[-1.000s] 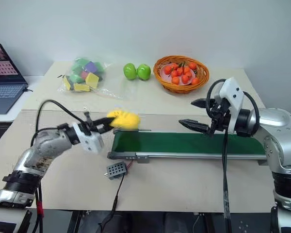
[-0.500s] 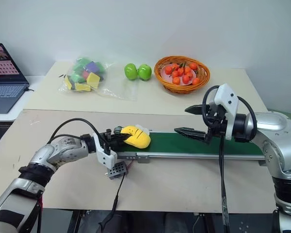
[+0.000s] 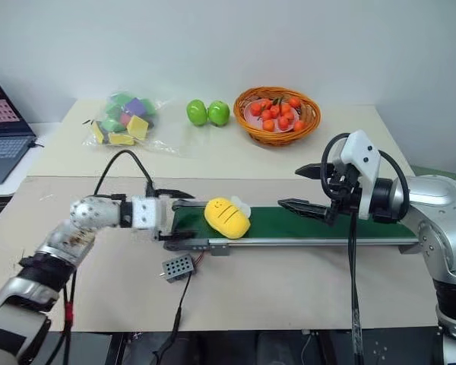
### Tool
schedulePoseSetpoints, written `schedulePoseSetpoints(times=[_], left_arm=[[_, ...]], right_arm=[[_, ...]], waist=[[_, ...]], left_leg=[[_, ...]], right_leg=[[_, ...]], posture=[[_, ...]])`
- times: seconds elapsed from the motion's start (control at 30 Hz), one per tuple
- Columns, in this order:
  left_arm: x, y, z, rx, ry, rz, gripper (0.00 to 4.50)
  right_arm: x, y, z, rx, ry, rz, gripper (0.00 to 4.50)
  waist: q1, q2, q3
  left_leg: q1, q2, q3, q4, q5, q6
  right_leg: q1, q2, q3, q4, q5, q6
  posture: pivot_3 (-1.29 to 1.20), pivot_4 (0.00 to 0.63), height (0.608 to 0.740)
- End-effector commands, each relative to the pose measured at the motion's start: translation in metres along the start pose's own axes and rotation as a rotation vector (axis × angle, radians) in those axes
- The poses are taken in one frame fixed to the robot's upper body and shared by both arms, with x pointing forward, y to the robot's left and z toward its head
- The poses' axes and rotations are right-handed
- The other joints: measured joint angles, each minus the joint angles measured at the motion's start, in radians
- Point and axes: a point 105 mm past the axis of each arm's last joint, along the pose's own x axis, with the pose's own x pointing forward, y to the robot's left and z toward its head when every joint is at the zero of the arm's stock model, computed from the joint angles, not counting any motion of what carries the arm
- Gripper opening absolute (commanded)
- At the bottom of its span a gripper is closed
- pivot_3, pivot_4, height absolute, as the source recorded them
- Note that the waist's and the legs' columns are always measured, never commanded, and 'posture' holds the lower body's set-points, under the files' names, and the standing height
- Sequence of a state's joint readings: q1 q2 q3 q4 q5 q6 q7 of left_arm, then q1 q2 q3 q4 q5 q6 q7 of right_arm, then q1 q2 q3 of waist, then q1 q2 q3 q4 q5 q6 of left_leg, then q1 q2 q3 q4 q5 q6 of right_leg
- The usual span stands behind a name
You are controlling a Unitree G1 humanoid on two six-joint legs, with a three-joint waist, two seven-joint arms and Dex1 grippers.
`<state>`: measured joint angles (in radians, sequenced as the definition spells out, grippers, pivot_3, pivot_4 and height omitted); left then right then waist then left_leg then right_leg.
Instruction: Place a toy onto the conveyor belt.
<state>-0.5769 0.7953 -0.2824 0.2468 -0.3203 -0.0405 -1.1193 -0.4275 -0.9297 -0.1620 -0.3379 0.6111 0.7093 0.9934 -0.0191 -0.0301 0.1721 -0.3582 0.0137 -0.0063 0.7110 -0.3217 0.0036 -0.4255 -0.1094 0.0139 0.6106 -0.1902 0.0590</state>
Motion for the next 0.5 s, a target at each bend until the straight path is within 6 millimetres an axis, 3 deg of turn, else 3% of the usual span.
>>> schedulePoseSetpoints(times=[0.03, 0.17, 0.5], left_arm=[[-0.02, -0.001, 0.037, -0.299, -0.119, -0.052, 4.47], [-0.032, -0.004, 0.058, -0.393, -0.183, -0.081, 4.47], [-0.038, 0.015, 0.059, -0.363, -0.187, 0.035, 4.47]], right_arm=[[-0.008, -0.005, 0.014, -0.061, -0.021, -0.017, 4.5], [-0.009, -0.004, 0.014, -0.06, -0.016, -0.002, 4.5], [-0.018, -0.003, 0.016, -0.049, -0.024, -0.023, 4.5]], waist=[[0.001, 0.0, 0.0], [0.004, 0.0, 0.0], [0.007, 0.0, 0.0]], left_leg=[[0.0, 0.0, 0.0, 0.0, 0.0, 0.0], [0.0, 0.0, -0.001, 0.0, 0.0, 0.0], [0.0, -0.001, 0.0, 0.0, 0.0, 0.0]], right_leg=[[0.0, 0.0, 0.0, 0.0, 0.0, 0.0], [0.0, 0.0, 0.0, 0.0, 0.0, 0.001], [0.001, 0.0, 0.0, -0.001, 0.0, 0.0]], posture=[[0.0, 0.15, 0.738], [0.0, 0.15, 0.738], [0.0, 0.15, 0.738]])
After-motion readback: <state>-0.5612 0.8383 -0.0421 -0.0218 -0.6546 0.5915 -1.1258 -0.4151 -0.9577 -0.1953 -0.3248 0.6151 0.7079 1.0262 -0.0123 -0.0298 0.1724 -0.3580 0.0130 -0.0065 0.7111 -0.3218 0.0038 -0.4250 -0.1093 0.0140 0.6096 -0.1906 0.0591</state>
